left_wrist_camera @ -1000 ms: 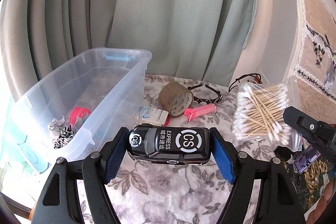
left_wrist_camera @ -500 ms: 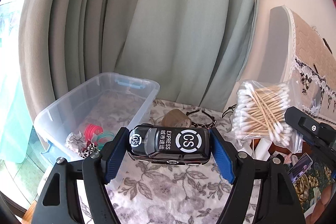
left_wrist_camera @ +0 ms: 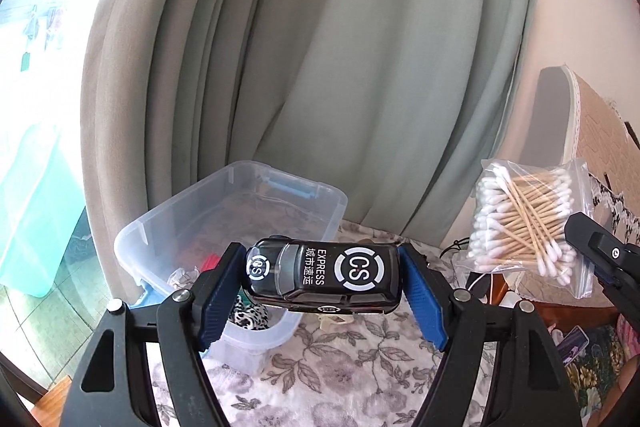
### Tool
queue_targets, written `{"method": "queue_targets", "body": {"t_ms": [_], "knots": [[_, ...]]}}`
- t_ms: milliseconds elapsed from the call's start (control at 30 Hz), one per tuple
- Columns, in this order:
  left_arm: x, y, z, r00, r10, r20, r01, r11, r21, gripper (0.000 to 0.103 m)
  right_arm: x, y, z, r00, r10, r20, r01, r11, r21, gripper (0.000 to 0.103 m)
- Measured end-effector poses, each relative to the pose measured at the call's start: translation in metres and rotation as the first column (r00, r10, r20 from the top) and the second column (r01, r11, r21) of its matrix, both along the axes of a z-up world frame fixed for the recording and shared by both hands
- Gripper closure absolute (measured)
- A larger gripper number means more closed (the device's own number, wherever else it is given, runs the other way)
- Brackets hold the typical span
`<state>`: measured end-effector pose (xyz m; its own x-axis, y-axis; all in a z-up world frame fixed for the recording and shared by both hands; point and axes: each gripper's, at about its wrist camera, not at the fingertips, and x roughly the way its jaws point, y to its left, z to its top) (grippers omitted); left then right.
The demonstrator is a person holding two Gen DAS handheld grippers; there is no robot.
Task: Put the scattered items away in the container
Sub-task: 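Lift the toy car and swab bag and carry both over the clear box, then lower the car and swab bag into the box and open both tools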
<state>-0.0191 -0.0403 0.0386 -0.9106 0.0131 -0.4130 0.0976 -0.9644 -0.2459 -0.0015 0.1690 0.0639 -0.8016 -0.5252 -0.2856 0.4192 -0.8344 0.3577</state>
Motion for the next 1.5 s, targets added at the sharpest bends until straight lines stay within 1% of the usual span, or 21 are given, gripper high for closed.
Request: {"method": "queue_targets", "body": {"t_ms": [200, 533, 667, 767, 1000, 1267, 1500], "knots": [[0.006, -0.029, 0.003, 0.998, 0.061, -0.022, -0.061, 0.998, 0.020, 0.026, -0.001, -0.020, 0.003, 1.000, 0.031, -0.006, -0.031, 0.999, 0.010, 0.087], [0.010, -0.066, -0.004, 0.991, 0.131, -0.022, -0.130, 0.990, 0.059, 0.026, -0.016, -0.054, -0.009, 0.995, 0.094, 0.030, -0.095, 0.995, 0.035, 0.087], [0.010, -0.074, -0.010, 0.990, 0.143, -0.017, -0.141, 0.988, 0.067, 0.026, -0.030, -0.066, -0.020, 0.992, 0.117, 0.052, -0.120, 0.992, 0.046, 0.087], [0.009, -0.080, -0.015, 0.989, 0.148, -0.002, -0.147, 0.986, 0.079, 0.026, -0.039, -0.074, -0.030, 0.989, 0.130, 0.074, -0.134, 0.989, 0.060, 0.087], [0.000, -0.087, -0.030, 0.988, 0.147, 0.035, -0.150, 0.985, 0.081, 0.026, -0.054, -0.093, -0.050, 0.979, 0.159, 0.127, -0.171, 0.981, 0.089, 0.087], [-0.012, -0.098, -0.046, 0.986, 0.157, 0.065, -0.162, 0.982, 0.092, 0.026, -0.071, -0.108, -0.069, 0.967, 0.180, 0.182, -0.200, 0.975, 0.101, 0.087], [-0.021, -0.100, -0.057, 0.985, 0.155, 0.082, -0.161, 0.983, 0.084, 0.026, -0.086, -0.118, -0.085, 0.955, 0.189, 0.230, -0.217, 0.971, 0.102, 0.087]]}}
